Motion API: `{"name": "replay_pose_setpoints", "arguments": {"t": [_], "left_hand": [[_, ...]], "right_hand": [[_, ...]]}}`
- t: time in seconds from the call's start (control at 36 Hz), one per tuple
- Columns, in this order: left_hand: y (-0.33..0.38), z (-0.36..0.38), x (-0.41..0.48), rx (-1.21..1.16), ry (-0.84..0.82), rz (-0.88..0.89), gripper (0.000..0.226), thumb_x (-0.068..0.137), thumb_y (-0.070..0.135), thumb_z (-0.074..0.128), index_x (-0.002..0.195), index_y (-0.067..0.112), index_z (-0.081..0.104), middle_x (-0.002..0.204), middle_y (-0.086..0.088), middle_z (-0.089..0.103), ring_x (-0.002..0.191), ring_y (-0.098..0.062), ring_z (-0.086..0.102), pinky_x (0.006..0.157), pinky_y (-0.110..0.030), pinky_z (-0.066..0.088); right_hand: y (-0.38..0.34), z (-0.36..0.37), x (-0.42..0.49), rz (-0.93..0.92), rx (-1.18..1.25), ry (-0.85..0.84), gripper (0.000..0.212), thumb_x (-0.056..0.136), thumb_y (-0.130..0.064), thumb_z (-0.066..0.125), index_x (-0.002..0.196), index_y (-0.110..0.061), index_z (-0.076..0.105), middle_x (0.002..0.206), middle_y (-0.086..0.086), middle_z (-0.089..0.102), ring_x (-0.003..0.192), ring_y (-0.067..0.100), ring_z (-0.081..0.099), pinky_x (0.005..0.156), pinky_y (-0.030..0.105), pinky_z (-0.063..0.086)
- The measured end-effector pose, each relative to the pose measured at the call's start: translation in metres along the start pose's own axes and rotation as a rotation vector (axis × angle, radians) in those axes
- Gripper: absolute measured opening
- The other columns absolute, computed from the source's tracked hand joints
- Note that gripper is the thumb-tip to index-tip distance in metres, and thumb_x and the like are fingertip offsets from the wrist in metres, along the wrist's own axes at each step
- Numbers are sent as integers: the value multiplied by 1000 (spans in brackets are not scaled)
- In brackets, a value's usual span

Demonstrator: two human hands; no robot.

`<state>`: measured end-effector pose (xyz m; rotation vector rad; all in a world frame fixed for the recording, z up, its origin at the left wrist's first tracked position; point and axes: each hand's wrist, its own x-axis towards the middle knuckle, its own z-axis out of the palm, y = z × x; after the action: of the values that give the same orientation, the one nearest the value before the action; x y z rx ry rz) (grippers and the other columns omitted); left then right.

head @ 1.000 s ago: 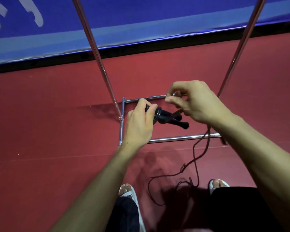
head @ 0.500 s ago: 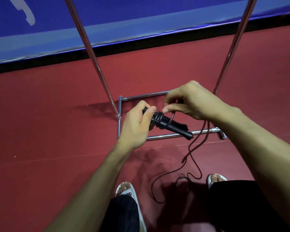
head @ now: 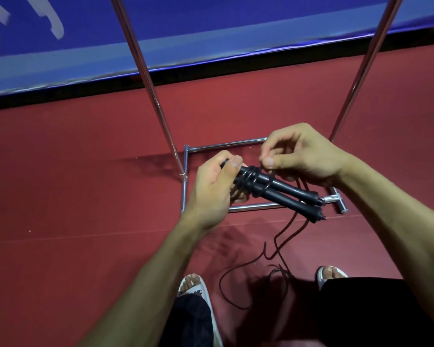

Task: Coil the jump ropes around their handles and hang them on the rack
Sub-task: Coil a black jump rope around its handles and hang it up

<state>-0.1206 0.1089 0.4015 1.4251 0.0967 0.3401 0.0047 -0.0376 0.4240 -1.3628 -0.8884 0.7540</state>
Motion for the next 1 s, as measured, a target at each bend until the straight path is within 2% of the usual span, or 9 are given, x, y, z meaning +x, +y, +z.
{"name": "replay_pose_setpoints", "arguments": {"t": [0.14, 0.22, 0.33, 0.42, 0.5, 0.56, 0.75, 0.86, 1.0], "left_hand": [[6, 11, -1, -181, 135, -61, 25, 93, 25, 46, 71, 12, 40, 54, 4, 42, 44, -8, 34, 42, -18, 30], [8, 9, 6, -216, 271, -53, 28, 104, 18, 39, 77, 11, 42, 66, -7, 40, 51, -12, 33, 41, -19, 28], [11, 8, 14, -273, 366, -53, 26, 105, 18, 37, 81, 9, 46, 67, -8, 47, 52, -11, 40, 42, -20, 29], [14, 11, 18, -388, 422, -77, 30, 105, 17, 36, 79, 8, 47, 57, 0, 52, 45, -7, 41, 41, -19, 29], [15, 13, 23, -487, 500, -117, 29, 105, 17, 37, 79, 8, 47, 58, -3, 51, 41, -8, 37, 40, -19, 30], [15, 15, 27, -480, 546, -99, 30, 106, 16, 36, 78, 9, 45, 60, -5, 50, 42, -9, 38, 40, -20, 30], [-1, 13, 40, 0, 721, 65, 33, 100, 31, 44, 71, 14, 40, 58, -10, 37, 48, -20, 35, 45, -37, 32], [-4, 3, 39, 396, 719, 186, 27, 102, 21, 46, 78, 10, 46, 59, 4, 44, 50, -4, 39, 51, -17, 34], [-1, -4, 30, 679, 614, 362, 21, 98, 24, 45, 79, 16, 42, 59, 11, 43, 59, 0, 45, 59, -20, 30]], "right_hand": [[14, 15, 10, -24, -98, 192, 16, 75, -22, 80, 62, -27, 72, 63, 10, 54, 56, 17, 43, 49, 22, 35], [19, 24, 11, 27, 191, 288, 24, 75, -22, 80, 60, -17, 61, 55, 9, 44, 36, 11, 36, 38, 18, 26], [17, 34, 14, -2, 376, 366, 26, 88, -16, 60, 70, -9, 42, 59, 7, 36, 40, 7, 25, 42, 14, 16], [20, 42, 13, 30, 518, 397, 37, 95, 8, 43, 69, -13, 59, 55, 1, 46, 43, 6, 27, 42, 17, 14], [26, 52, 13, -2, 452, 424, 20, 86, 14, 54, 96, -1, 63, 58, -1, 49, 45, 5, 33, 39, 15, 23], [29, 59, 14, 36, 313, 491, 15, 86, 11, 59, 95, -2, 62, 58, -1, 46, 46, 7, 35, 39, 16, 27], [19, 77, 18, 162, -55, 534, 36, 101, -12, 48, 70, -2, 64, 54, 4, 53, 41, 12, 36, 41, 23, 39], [7, 76, 17, 263, -122, 410, 33, 104, -15, 44, 82, -1, 65, 46, -5, 53, 42, 11, 35, 41, 21, 34], [-8, 59, 10, 318, -455, 342, 38, 90, -27, 68, 61, -10, 50, 52, -1, 40, 46, 14, 30, 47, 25, 27]]}}
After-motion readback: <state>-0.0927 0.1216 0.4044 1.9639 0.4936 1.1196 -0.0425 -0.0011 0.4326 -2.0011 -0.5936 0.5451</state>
